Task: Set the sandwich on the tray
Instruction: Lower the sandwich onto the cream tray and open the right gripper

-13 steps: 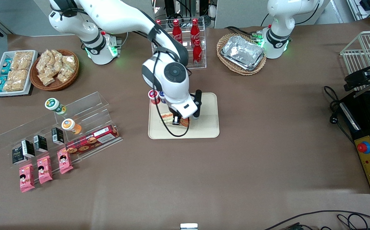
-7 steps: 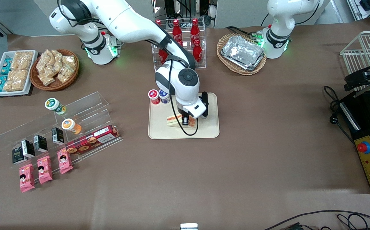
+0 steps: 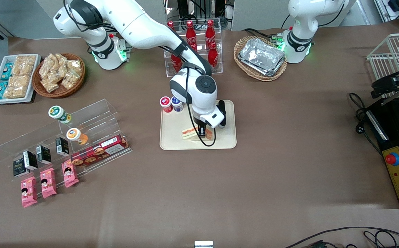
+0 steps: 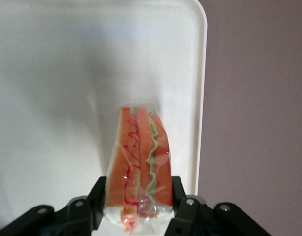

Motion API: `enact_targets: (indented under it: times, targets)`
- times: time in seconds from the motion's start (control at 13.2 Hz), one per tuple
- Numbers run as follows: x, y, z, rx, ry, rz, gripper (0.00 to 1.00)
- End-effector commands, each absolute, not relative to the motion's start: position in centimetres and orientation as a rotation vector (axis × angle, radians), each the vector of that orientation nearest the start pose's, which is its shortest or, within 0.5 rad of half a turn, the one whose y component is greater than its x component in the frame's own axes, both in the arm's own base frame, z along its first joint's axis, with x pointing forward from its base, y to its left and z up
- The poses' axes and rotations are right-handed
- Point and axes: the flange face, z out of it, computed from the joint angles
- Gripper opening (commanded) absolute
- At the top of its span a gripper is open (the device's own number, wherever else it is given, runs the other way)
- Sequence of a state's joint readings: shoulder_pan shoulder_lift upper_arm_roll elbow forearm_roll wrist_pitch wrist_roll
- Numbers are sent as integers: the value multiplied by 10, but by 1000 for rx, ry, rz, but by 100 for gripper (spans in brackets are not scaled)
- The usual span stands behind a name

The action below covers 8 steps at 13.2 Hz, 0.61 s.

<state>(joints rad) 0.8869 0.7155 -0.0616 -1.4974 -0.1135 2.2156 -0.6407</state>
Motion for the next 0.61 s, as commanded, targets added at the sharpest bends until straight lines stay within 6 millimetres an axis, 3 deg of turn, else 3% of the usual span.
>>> enact_targets:
  times: [0.0,0.15,0.3,0.53]
  targets:
    - [486,527,250,-2385,-2259,-50,100]
    - [494,521,266,-2419,-2194,-71,100]
    - [510,505,304,-2454,-2012,-97,100]
    - [532,468,356,-2514,-1907,-83,100]
